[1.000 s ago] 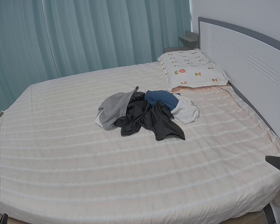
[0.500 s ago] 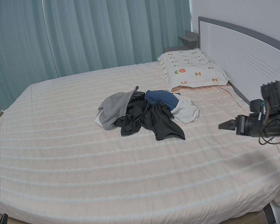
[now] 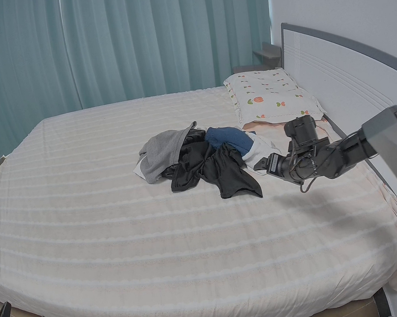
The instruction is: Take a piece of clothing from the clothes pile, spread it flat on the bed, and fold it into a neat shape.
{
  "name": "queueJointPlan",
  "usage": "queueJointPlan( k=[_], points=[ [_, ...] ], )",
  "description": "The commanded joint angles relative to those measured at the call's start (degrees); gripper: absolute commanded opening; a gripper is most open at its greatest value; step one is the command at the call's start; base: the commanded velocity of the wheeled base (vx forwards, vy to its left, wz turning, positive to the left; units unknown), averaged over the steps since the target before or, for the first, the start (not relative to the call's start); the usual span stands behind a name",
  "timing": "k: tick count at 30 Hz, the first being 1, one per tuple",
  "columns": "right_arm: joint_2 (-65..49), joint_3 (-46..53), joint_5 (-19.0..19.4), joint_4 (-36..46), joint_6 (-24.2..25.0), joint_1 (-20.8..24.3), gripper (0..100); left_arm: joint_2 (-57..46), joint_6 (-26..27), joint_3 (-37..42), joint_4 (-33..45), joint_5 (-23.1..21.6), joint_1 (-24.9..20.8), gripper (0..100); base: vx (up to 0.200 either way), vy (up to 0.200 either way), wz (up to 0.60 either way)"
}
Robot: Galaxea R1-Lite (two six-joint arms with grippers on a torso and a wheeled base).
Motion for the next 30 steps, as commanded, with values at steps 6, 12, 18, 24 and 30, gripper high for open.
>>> queueJointPlan(
  k=[6, 12, 18, 24, 30],
  points=[
    [23.6, -23.4, -4.6, 8.0, 4.5, 2.3, 100, -0.9, 0.0, 0.9, 0.0, 0.0, 0.0, 100, 0.000, 0.000, 0.00],
    [24.3, -23.4, -4.6, 3.9, 4.1, 3.0, 100, -0.9, 0.0, 0.9, 0.0, 0.0, 0.0, 100, 0.000, 0.000, 0.00],
    [23.7, -23.4, -4.6, -1.0, 2.8, 3.0, 100, -0.9, 0.0, 0.9, 0.0, 0.0, 0.0, 100, 0.000, 0.000, 0.00],
    [23.2, -23.4, -4.8, -4.4, 1.7, 2.4, 100, -0.9, 0.0, 0.9, 0.0, 0.0, 0.0, 100, 0.000, 0.000, 0.00],
    [24.1, -23.4, -4.7, -7.1, 1.3, 2.4, 100, -0.9, 0.0, 0.9, 0.0, 0.0, 0.0, 100, 0.000, 0.000, 0.00]
  ],
)
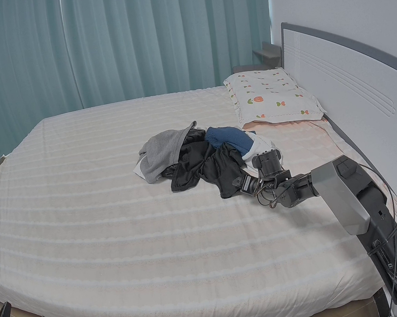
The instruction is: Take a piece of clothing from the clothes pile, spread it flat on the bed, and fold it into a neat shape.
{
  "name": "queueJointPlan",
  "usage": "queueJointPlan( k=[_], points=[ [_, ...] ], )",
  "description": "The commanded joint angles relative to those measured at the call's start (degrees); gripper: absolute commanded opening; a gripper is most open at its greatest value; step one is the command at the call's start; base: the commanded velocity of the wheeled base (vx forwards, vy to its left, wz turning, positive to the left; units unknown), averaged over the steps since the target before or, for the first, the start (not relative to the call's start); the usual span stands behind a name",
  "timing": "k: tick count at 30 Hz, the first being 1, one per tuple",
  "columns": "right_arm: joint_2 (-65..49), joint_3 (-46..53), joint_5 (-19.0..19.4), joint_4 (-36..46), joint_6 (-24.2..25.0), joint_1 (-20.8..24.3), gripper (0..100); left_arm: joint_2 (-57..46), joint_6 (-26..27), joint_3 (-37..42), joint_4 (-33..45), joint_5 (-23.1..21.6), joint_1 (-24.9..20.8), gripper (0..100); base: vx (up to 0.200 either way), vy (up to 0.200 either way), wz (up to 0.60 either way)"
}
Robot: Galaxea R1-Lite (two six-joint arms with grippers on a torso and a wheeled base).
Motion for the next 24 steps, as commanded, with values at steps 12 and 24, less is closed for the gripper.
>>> queueJointPlan(
  k=[12, 24],
  points=[
    [2.5, 0.0, 0.9, -4.5, -1.7, -0.3, 0, -0.9, 0.0, 0.9, 0.0, 0.0, 0.0, 100, 0.000, 0.000, 0.00],
    [-13.6, 17.7, 3.8, -4.8, 10.7, 2.0, 0, -0.9, 0.0, 0.9, 0.0, 0.0, 0.0, 100, 0.000, 0.000, 0.00]
  ],
)
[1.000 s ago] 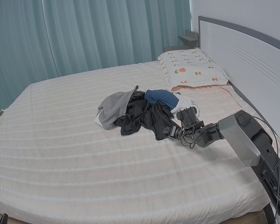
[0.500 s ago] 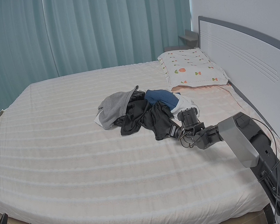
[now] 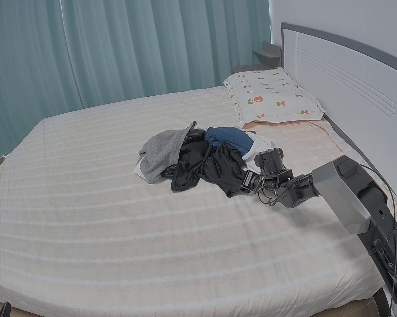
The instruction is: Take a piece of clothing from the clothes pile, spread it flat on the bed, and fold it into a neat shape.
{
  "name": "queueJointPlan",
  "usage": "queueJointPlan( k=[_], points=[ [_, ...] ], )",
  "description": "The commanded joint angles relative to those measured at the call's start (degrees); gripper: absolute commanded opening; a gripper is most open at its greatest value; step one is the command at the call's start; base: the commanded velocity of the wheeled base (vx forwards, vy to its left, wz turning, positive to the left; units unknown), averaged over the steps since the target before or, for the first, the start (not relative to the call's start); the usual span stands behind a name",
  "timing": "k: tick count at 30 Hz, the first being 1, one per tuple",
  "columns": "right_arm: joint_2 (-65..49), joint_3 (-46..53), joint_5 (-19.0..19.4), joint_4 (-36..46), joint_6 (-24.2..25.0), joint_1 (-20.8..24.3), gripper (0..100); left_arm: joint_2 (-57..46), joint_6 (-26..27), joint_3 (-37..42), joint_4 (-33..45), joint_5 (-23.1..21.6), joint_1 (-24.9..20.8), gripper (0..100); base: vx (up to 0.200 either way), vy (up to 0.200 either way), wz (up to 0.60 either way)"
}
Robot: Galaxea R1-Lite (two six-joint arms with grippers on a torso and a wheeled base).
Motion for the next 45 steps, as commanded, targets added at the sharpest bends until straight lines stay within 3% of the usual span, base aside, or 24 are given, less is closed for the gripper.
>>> queueJointPlan(
  k=[1, 4, 10, 18, 25, 30, 37, 39, 42, 45],
  points=[
    [-12.2, 15.2, 3.0, -0.7, 5.5, 2.4, 0, -0.9, 0.0, 0.9, 0.0, 0.0, 0.0, 100, 0.000, 0.000, 0.00],
    [-22.0, 32.3, 8.3, -3.7, 5.7, 2.0, 0, -0.9, 0.0, 0.9, 0.0, 0.0, 0.0, 100, 0.000, 0.000, 0.00],
    [-39.0, 62.3, 19.3, -19.5, 5.6, 1.5, 0, -0.9, 0.0, 0.9, 0.0, 0.0, 0.0, 100, 0.000, 0.000, 0.00],
    [-55.2, 82.9, 24.8, -34.2, 5.6, 3.4, 0, -0.9, 0.0, 0.9, 0.0, 0.0, 0.0, 100, 0.000, 0.000, 0.00],
    [-68.7, 85.0, 26.9, -35.0, 5.7, 4.2, 0, -0.9, 0.2, 0.9, 0.0, -0.3, 0.0, 100, 0.000, 0.000, 0.00],
    [-79.0, 83.4, 31.5, -35.2, 6.9, 4.8, 0, -1.0, 0.5, 0.8, 0.0, -0.3, 0.0, 100, 0.000, 0.000, 0.00],
    [-80.8, 76.9, 32.7, -34.4, 8.0, 4.2, 0, -1.0, 1.1, 0.1, -1.1, -1.5, -0.1, 100, 0.000, 0.000, 0.00],
    [-80.2, 76.6, 32.7, -34.3, 8.0, 4.3, 0, 4.0, -2.2, -9.3, -4.2, -2.1, -0.5, 100, 0.000, 0.000, 0.00],
    [-79.0, 76.4, 32.7, -34.3, 8.0, 4.3, 0, 18.3, -13.2, -23.3, -6.1, -3.0, -0.5, 100, 0.000, 0.000, 0.00],
    [-77.7, 76.4, 32.3, -34.4, 8.0, 4.6, 0, 24.2, -11.6, -25.4, -3.4, -7.2, -1.8, 100, 0.000, 0.000, 0.00]
  ],
)
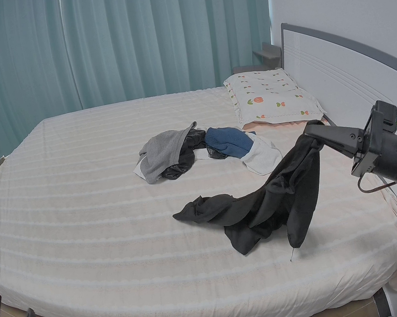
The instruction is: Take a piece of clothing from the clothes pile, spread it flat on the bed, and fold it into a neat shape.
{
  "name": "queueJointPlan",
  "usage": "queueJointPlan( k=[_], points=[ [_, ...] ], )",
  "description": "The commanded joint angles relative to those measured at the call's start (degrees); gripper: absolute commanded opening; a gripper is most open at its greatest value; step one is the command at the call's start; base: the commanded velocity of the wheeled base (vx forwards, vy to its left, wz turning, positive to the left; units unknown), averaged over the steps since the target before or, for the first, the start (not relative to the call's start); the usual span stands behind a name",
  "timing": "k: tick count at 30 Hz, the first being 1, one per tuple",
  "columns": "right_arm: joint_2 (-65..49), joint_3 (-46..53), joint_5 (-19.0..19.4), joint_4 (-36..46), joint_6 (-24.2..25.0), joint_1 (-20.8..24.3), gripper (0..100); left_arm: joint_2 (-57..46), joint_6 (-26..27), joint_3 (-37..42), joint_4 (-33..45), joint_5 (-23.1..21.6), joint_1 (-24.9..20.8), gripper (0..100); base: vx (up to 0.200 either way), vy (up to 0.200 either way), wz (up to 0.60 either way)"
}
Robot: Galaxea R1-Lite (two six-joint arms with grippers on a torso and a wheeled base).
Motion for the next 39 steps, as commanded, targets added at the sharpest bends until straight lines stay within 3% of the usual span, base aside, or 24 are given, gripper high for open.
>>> queueJointPlan(
  k=[1, 5, 10, 14, 21, 24, 33, 39],
  points=[
    [1.3, -1.3, 0.7, -0.7, 0.3, 0.4, 0, 22.1, -6.5, -18.4, 0.2, -5.9, -1.9, 100, 0.000, 0.000, 0.00],
    [3.0, -1.3, -0.3, -0.6, 0.3, 0.6, 0, 32.5, -2.7, -15.5, 1.6, -10.2, -2.9, 100, 0.000, 0.000, 0.00],
    [6.7, -1.4, -2.2, -0.7, 0.3, 0.7, 0, 46.3, -2.8, -15.1, 0.0, -14.7, -9.0, 100, 0.000, 0.000, 0.00],
    [8.6, -1.7, -4.0, -0.6, 0.0, 0.7, 0, 55.1, -3.0, -15.6, -2.1, -14.6, -14.0, 100, 0.000, 0.000, 0.00],
    [10.1, -3.0, -6.5, -0.6, -0.2, 0.2, 0, 79.1, -2.9, -16.8, -16.0, -13.2, -21.3, 100, 0.000, 0.000, 0.00],
    [10.5, -4.3, -8.3, -0.6, -0.3, 0.8, 0, 84.6, -3.1, -18.0, -19.0, -12.6, -22.5, 100, 0.000, 0.000, 0.00],
    [9.7, -7.0, -8.5, -0.6, -0.5, 1.6, 0, 102.2, -2.2, -29.0, -21.2, -12.2, -25.0, 100, 0.000, 0.000, 0.00],
    [9.1, -9.1, -8.6, 0.0, -0.5, 2.8, 0, 112.3, -2.0, -34.1, -28.4, -12.0, -27.5, 100, 0.000, 0.000, 0.00]
  ],
)
